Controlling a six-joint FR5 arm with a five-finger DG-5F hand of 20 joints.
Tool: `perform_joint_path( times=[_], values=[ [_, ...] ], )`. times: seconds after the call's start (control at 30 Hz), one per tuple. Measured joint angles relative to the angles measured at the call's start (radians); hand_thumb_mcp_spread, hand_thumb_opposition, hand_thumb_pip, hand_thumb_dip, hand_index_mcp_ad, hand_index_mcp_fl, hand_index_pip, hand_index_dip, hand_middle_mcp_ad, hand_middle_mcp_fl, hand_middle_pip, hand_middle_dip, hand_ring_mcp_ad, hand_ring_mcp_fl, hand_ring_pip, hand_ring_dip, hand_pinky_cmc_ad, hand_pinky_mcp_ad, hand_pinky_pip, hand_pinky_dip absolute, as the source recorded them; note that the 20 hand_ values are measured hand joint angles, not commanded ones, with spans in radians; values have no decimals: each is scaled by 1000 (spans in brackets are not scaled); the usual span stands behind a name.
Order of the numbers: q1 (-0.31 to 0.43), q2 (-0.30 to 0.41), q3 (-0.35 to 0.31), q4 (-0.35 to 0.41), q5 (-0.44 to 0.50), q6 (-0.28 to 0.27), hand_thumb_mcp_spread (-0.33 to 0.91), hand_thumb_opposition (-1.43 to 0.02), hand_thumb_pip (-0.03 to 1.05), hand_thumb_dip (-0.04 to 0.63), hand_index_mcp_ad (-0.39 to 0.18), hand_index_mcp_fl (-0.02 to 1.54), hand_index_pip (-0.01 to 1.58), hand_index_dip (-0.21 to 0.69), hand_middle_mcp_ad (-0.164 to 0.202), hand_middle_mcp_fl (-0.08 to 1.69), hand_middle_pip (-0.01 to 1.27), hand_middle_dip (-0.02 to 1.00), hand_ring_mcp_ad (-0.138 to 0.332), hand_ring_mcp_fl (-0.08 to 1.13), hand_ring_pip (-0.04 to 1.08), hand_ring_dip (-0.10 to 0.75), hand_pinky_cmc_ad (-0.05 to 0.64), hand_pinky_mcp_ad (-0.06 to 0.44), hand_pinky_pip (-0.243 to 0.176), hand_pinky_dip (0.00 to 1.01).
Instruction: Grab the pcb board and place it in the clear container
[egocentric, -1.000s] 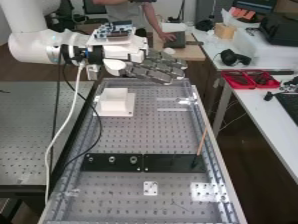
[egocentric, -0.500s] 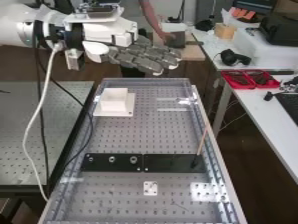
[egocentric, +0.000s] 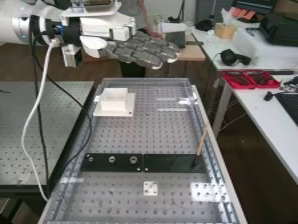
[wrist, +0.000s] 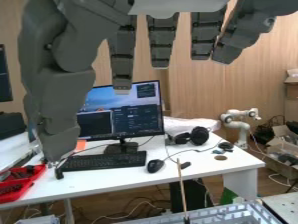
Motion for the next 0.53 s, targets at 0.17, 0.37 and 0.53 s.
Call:
perform_joint_path(
  times=[0.17,0.37,0.53],
  values=[
    [0,0,0,-1,-11,1,515,-759,269,176,-138,387,73,429,59,37,133,140,202,0,79,9,312,166,-94,180],
    [0,-2,1,1,-18,2,515,-759,269,176,-138,387,73,436,59,33,133,138,202,0,79,9,312,176,-94,180],
    [1,0,-2,6,-17,0,515,-759,269,176,-138,387,73,436,59,33,133,138,202,0,79,9,314,185,-94,180]
  ],
)
